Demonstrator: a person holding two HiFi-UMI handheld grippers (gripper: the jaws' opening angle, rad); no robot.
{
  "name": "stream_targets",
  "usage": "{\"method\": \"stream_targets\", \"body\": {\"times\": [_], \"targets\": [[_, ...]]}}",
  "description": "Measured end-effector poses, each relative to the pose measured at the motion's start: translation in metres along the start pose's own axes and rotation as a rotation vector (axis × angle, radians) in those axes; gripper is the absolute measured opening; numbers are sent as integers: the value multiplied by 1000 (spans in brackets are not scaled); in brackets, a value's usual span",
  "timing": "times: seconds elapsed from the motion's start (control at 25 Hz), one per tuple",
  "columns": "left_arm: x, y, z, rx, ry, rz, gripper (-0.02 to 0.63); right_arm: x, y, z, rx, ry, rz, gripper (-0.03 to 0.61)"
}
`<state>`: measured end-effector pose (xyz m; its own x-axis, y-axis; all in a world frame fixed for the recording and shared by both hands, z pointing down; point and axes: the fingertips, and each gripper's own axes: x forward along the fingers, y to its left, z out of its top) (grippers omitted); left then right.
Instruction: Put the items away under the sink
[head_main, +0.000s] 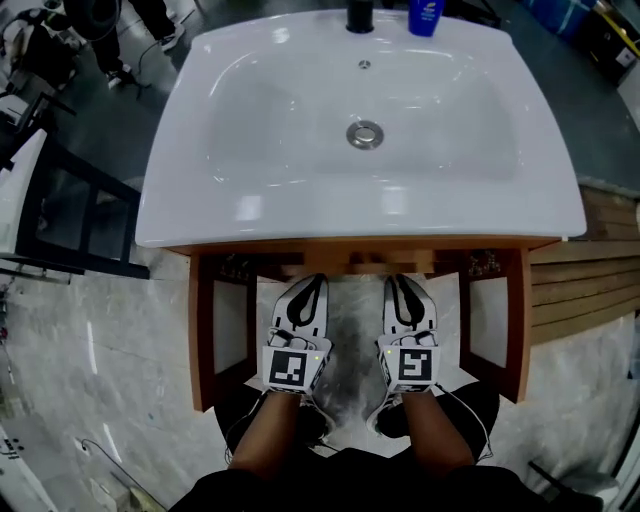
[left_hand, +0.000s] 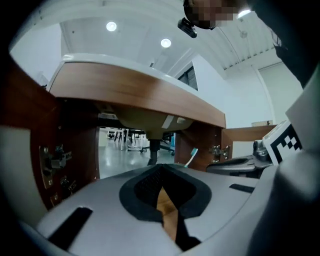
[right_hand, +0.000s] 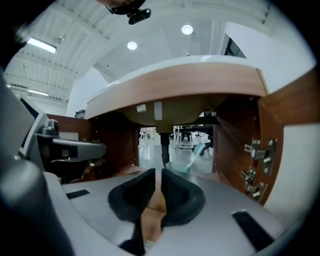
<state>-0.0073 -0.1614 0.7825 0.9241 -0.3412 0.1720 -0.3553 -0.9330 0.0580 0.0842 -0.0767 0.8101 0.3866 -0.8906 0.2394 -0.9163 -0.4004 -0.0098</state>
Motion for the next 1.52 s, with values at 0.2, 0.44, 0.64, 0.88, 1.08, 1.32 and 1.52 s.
{"method": "stream_targets", "body": {"times": [0.2, 0.44, 0.64, 0.88, 1.08, 1.32, 1.52], "targets": [[-29, -15, 74, -36, 41, -12, 15, -54, 21, 85, -27, 6, 30, 20], [-66, -32, 192, -56, 76, 9, 15, -102, 16, 206, -49, 31, 76, 20], [-86, -54, 279, -41, 93, 20, 15, -126, 8, 293, -70, 32, 122, 20], [-88, -74, 347, -14, 52, 38, 15, -144, -7, 347, -65, 2, 159, 20], [-87, -78, 373, 19, 18, 70, 15, -145, -15, 370, -74, -29, 190, 20], [-85, -94, 383, 21, 3, 105, 15, -152, -30, 383, -88, -57, 223, 20], [-76, -96, 397, 20, -13, 106, 15, -146, -44, 388, -94, -48, 206, 20]]}}
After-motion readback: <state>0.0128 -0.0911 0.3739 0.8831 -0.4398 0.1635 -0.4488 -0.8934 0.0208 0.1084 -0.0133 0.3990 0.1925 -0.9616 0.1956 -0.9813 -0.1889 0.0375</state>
